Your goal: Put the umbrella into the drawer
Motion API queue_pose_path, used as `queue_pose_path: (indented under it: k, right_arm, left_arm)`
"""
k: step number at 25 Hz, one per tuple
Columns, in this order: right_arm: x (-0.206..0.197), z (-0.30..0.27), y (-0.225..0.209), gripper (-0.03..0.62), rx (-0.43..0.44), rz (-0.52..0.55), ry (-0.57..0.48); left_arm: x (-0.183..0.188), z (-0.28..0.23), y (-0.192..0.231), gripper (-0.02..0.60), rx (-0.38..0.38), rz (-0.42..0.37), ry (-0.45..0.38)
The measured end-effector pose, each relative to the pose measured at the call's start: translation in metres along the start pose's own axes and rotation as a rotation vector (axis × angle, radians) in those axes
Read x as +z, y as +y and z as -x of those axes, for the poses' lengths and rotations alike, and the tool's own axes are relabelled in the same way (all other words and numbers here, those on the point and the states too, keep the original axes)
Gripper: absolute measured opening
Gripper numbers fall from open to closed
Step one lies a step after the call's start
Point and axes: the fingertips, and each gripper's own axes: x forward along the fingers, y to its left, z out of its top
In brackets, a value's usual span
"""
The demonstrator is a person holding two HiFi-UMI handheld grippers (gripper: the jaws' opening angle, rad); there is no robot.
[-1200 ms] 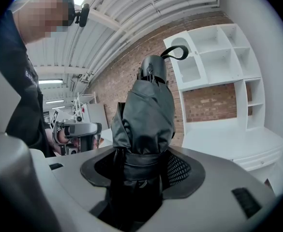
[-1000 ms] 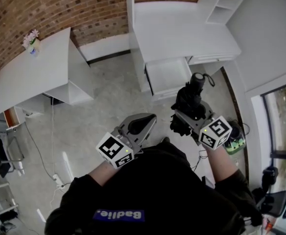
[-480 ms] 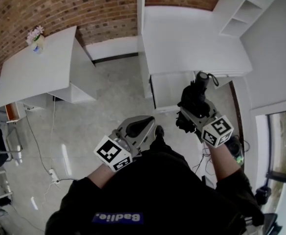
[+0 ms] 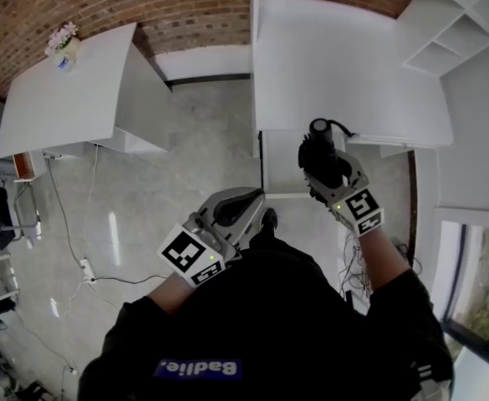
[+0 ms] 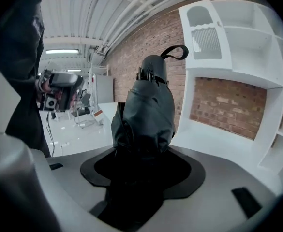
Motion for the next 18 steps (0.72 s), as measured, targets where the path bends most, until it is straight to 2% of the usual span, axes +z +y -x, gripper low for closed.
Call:
queue_pose_path:
  k: [4, 8, 13, 18]
  right_arm:
    - [-0.040, -0.031, -0.017, 0.267, 0.064, 0.089, 0.087]
    - [-0.091, -0.061, -0.027, 0.267, 0.122, 0.132, 0.187]
    - [-0.162, -0.092, -0.022, 0.267, 0.199, 0.197, 0.309]
    - [-0.213, -0.119, -0.023, 0.267, 0.242, 0.219, 0.410]
  left_arm:
    - [0.003, -0.014, 0.014, -0.003, 0.061, 0.008, 0.009]
    - [0.005, -0.021, 0.027, -0.003, 0.119, 0.018, 0.018]
    - [-0.003, -0.017, 0.034, -0.003, 0.185, 0.009, 0.034]
    - [0.000, -0.019, 0.045, -0.003, 0.218, -0.001, 0.033]
